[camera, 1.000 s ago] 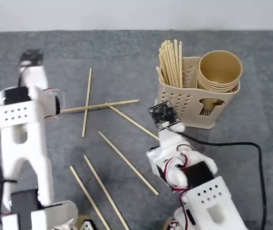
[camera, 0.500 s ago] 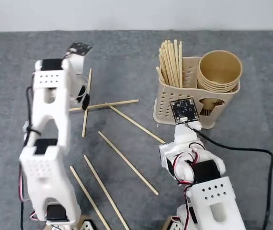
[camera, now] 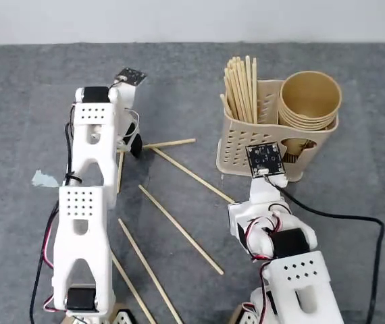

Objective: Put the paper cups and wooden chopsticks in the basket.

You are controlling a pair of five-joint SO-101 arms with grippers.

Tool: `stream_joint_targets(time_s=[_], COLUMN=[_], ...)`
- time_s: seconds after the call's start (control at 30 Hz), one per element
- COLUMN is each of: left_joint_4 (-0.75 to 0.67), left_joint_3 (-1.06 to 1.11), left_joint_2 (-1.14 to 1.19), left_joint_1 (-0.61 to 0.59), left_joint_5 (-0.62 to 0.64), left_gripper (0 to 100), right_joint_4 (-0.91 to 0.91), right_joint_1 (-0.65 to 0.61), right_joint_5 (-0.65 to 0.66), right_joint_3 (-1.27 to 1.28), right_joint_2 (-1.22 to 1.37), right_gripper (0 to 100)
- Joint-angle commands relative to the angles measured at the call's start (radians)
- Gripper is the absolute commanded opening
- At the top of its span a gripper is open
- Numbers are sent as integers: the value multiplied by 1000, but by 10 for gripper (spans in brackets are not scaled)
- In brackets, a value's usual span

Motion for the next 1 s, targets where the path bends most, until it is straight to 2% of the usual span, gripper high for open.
stream_joint_targets(time_s=[0.0, 0.1, 0.27, 0.3, 0.6, 0.97], left_joint_4=[21, 21, 21, 21, 23, 21], left_joint_3=[-48, -47, -45, -45, 16, 223], left_joint_2=[5, 18, 34, 35, -57, -542], left_joint_1=[-9, -11, 0, 3, 0, 11], left_joint_5=[2, 3, -2, -2, 5, 87], left_gripper=[199, 171, 16, 9, 11, 9], right_joint_4=[-28, -28, -28, -28, -24, -22], right_joint_1=[8, 10, 12, 12, 12, 12], right_joint_5=[-6, -8, -11, -11, -11, -6], right_joint_3=[-8, -8, -8, -8, -8, -8], right_joint_2=[-21, -21, -21, -21, -21, -21], right_gripper=[20, 20, 20, 20, 20, 20])
